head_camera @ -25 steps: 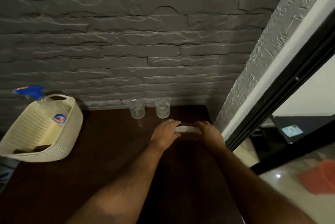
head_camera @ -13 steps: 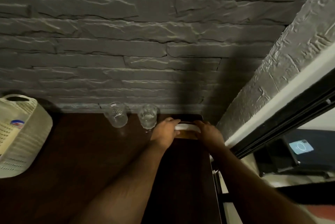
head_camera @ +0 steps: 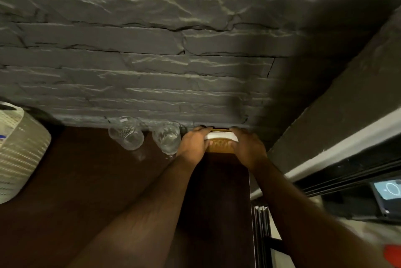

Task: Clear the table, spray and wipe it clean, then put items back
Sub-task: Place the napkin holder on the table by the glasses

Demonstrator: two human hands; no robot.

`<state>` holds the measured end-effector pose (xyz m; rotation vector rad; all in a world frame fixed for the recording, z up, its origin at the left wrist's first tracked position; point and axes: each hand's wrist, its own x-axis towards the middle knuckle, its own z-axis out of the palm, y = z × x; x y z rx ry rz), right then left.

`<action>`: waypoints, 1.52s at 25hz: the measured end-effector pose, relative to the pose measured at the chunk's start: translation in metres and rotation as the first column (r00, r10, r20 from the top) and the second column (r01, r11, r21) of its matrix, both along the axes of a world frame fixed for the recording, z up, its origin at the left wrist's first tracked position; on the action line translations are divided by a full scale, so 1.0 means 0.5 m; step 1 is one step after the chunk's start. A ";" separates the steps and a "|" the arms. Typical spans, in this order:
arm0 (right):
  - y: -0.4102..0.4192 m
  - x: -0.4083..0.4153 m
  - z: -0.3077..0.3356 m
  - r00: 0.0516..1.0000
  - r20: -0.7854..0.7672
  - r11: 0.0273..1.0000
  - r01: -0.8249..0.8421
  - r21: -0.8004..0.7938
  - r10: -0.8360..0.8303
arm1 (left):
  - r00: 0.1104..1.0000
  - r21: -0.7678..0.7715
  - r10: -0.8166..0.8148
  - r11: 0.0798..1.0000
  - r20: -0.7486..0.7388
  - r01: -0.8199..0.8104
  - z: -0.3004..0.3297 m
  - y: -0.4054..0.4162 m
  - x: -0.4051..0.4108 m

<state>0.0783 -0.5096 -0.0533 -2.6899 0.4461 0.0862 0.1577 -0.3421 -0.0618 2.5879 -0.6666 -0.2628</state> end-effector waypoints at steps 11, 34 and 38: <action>-0.001 -0.017 0.010 0.999 -0.001 0.999 0.035 -0.033 -0.035 | 1.000 0.048 0.025 0.999 -0.011 -0.024 0.013 -0.003 -0.010; 0.411 0.089 0.079 0.994 -0.031 0.984 -0.113 -0.138 0.109 | 0.984 0.237 0.137 0.958 0.112 -0.161 0.106 0.427 0.091; 0.420 0.093 0.082 0.997 -0.043 0.969 -0.070 -0.238 0.061 | 0.981 0.178 0.142 0.970 0.130 -0.164 0.091 0.430 0.097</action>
